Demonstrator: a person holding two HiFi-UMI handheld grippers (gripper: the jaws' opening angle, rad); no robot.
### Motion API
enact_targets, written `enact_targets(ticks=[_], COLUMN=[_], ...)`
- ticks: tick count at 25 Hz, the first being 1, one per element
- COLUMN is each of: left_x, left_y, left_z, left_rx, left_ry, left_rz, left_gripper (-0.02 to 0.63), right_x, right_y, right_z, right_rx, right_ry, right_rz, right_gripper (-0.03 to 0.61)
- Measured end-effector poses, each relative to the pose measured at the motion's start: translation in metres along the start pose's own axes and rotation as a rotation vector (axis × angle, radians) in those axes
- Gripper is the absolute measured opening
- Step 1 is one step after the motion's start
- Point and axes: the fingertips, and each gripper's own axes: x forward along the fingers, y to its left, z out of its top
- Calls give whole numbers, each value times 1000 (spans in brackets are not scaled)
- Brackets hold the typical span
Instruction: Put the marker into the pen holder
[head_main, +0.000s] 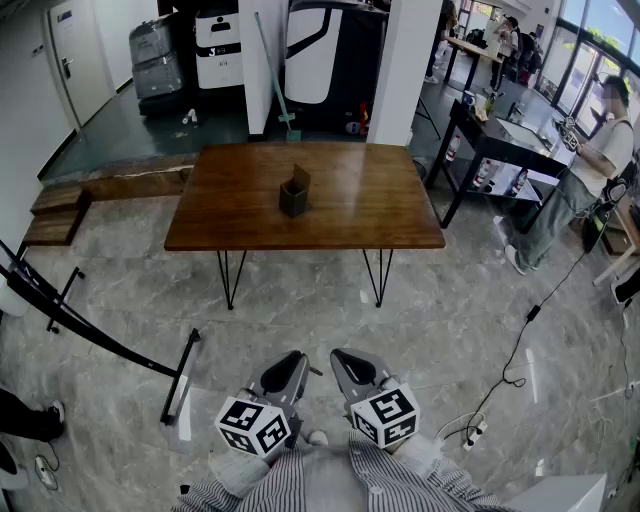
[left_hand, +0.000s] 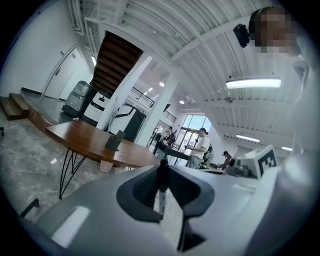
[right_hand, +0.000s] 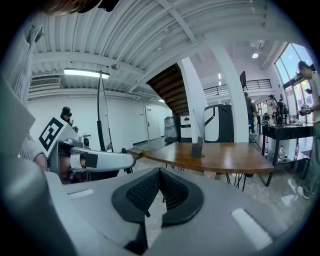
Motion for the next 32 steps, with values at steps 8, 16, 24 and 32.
enact_targets(ticks=[8,16,24,32], left_x=[30,88,176,255], left_y=[16,67,146,215], left_z=[-6,23,85,148], left_rx=[-71,-48,-49,-46], left_ry=[13,-1,17,29], left_rz=[-13,-29,-68,-110], left_gripper=[48,48,48,48], right_x=[25,90,194,278], right_y=[-26,-66,-125,-183], right_z=[-9,7,60,106], right_rx=[27,29,24,42], right_ry=[21,29,12,18], right_rz=[24,20,-9,-71], right_gripper=[-2,-1,0,0])
